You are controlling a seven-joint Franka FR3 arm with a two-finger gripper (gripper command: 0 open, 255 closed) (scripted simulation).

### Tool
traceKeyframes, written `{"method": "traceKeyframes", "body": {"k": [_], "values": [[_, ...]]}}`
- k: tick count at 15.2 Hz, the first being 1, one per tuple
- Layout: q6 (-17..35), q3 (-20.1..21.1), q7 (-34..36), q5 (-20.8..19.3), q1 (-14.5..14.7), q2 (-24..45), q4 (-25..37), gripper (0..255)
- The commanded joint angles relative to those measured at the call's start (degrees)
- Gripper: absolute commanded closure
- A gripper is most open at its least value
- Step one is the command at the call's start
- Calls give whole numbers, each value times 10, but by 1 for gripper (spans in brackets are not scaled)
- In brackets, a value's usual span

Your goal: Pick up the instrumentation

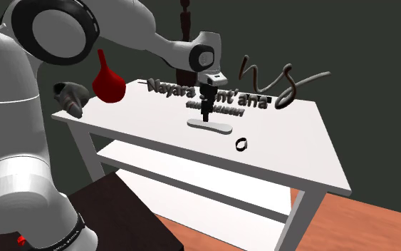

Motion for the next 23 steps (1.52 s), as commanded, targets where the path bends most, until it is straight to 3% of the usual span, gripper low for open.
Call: {"method": "traceKeyframes", "body": {"k": [1,9,10,19,23], "values": [[8,-2,14,-2,2,12,4,0],[52,-3,17,-6,2,30,-23,0],[52,-3,17,-6,3,30,-23,255],[52,-3,17,-6,2,31,-23,255],[25,-2,15,-4,2,19,-7,255]]}}
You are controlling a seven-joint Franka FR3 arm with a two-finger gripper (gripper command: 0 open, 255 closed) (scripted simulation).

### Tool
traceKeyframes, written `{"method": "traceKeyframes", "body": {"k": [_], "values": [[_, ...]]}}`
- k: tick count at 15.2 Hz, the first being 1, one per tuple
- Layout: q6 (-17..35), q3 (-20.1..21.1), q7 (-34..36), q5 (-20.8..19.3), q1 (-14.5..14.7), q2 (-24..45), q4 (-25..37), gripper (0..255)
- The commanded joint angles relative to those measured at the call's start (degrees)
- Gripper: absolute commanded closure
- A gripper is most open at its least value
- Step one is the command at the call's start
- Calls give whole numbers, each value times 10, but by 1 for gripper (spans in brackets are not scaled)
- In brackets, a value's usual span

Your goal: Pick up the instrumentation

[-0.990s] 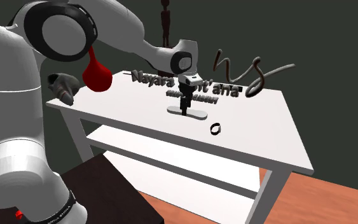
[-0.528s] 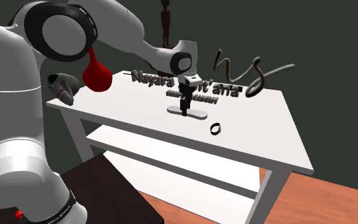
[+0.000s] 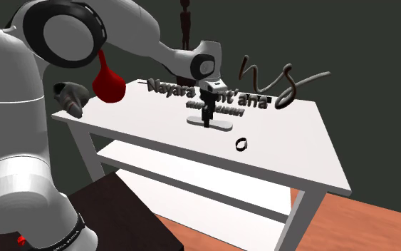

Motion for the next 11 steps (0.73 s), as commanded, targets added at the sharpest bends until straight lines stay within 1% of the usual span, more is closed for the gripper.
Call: {"method": "traceKeyframes", "body": {"k": [1,11], "values": [[-15,0,-1,1,-1,-5,10,255],[-86,1,-5,5,-1,-26,60,255]]}}
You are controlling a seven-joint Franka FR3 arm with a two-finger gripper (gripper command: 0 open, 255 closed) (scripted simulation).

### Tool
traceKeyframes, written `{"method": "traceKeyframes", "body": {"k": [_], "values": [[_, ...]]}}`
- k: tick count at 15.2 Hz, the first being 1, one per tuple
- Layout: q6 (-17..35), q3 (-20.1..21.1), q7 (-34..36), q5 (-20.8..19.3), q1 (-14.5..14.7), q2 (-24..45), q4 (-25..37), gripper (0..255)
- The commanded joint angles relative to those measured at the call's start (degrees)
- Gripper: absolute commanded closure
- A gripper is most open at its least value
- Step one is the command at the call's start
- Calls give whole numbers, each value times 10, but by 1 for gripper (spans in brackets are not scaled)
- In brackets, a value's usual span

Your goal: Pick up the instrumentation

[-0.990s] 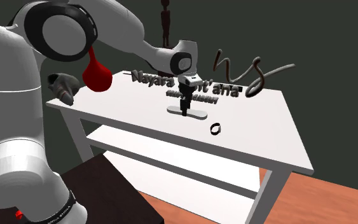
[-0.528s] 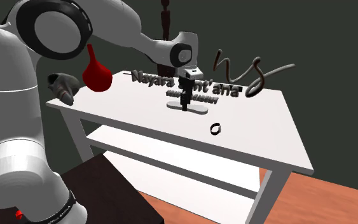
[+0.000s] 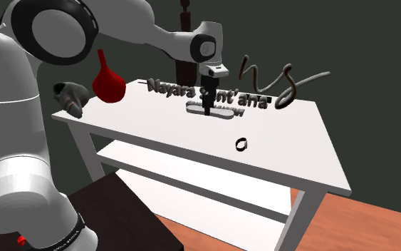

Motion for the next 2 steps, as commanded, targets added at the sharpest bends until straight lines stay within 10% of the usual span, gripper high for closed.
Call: {"method": "traceKeyframes", "body": {"k": [1,2], "values": [[-7,0,-1,1,0,-4,2,255],[-7,0,0,1,0,-4,2,255]]}}
